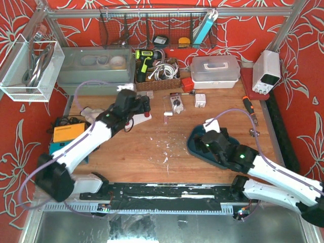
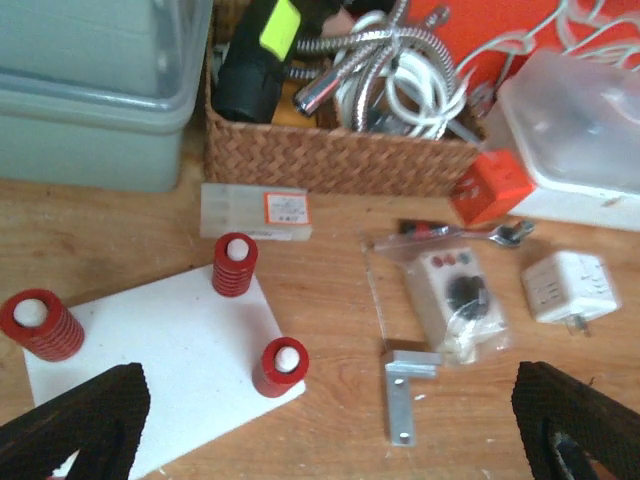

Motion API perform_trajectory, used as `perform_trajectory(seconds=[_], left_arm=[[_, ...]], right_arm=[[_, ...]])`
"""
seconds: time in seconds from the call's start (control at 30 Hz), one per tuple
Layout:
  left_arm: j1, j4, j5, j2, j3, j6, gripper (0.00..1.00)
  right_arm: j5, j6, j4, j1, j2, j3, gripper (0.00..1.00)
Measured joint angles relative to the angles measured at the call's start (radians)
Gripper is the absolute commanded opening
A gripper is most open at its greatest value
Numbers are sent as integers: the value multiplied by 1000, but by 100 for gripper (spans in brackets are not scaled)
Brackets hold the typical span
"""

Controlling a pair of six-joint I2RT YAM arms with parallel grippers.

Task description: Install the large spring

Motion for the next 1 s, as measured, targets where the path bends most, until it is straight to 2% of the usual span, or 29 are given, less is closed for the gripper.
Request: perform_trajectory(seconds=[0.17,0.33,0.4,0.5,0.6,0.77,1.0], left_arm=[[0,193,9,-261,-248,38,100],[0,526,-3,-444,-626,170,100],[2,586,-16,-471,-731,233,100],[11,636,-51,-459,-770,329,100],[69,726,-66,-403,-764,385,100],[142,866,-96,-212,-764,460,100],[191,1070,-100,-64,-853,484,100]], right_arm=[[126,-141,186,-44,108,-31,99],[72,-262,346,-255,154,-40,99],[61,-303,388,-320,157,-40,99],[21,-377,446,-392,162,-40,99],[-33,-437,523,-512,185,-56,99],[-121,-454,665,-705,229,-175,99],[-216,-441,872,-830,397,-298,99]])
